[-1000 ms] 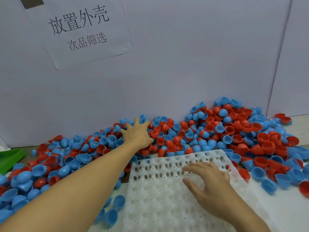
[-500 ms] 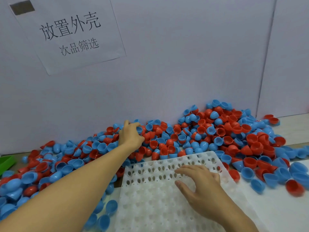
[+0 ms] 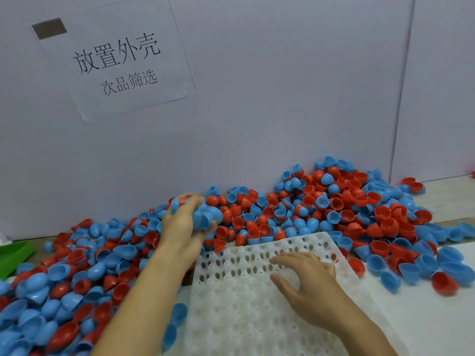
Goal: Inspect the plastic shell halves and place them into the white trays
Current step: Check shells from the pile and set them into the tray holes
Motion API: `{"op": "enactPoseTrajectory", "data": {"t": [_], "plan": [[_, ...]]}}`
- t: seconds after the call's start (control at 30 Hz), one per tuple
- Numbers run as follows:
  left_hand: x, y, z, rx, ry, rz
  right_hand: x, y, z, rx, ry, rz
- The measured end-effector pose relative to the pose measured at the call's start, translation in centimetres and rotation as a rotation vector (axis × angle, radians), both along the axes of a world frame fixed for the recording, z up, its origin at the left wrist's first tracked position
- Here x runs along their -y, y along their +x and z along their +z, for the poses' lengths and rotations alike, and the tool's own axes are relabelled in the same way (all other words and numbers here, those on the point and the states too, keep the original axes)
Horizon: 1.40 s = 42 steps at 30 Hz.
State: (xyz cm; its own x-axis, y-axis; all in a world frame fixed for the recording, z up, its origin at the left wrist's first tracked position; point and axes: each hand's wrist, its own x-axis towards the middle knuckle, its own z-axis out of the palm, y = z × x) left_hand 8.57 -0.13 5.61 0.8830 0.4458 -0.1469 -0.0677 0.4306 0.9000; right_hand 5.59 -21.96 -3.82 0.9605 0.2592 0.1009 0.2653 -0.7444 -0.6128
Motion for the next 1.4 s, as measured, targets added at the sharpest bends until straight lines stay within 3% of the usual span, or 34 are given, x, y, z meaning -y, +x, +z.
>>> {"op": "enactPoseTrajectory", "data": {"t": [0.1, 0.2, 0.37, 0.43, 0.5, 0.6, 0.67, 0.93, 1.13, 1.4], "plan": [[1.4, -5.1, -2.4, 0.047, -0.310, -0.075, 0.0, 0.0, 0.2, 0.000, -0.013, -0.007], [2.4, -7.6, -4.4, 0.046, -0.435, -0.085, -0.2, -0.1, 0.5, 0.020, -0.014, -0.007], [2.3, -7.4, -5.1, 0.071, -0.360, -0.136, 0.2, -0.1, 1.3, 0.147, -0.069, -0.048], [1.8, -7.3, -5.0, 0.116, -0.339, -0.188, -0.4, 0.1, 2.5, 0.208, 0.017, -0.038], [1.4, -7.2, -5.1, 0.149, -0.344, -0.216, -1.7, 0.4, 4.5, 0.123, 0.112, 0.035], [1.0, -7.0, -5.3, 0.176, -0.348, -0.210, -4.2, 0.9, 7.2, -0.212, 0.121, 0.228], [0.8, -7.0, -5.4, 0.194, -0.333, -0.208, -5.7, 0.9, 7.6, -0.365, 0.252, 0.258], [0.7, -6.5, -5.9, 0.200, -0.160, -0.184, -6.9, -0.4, 3.7, -0.384, 0.689, 0.099], [1.6, -6.0, -6.3, 0.119, -0.132, -0.152, -6.7, -0.5, 3.5, -0.235, 0.778, 0.088], [1.2, -6.2, -6.2, -0.056, -0.098, -0.224, -7.1, -0.4, 3.0, -0.003, 0.691, 0.069]]}}
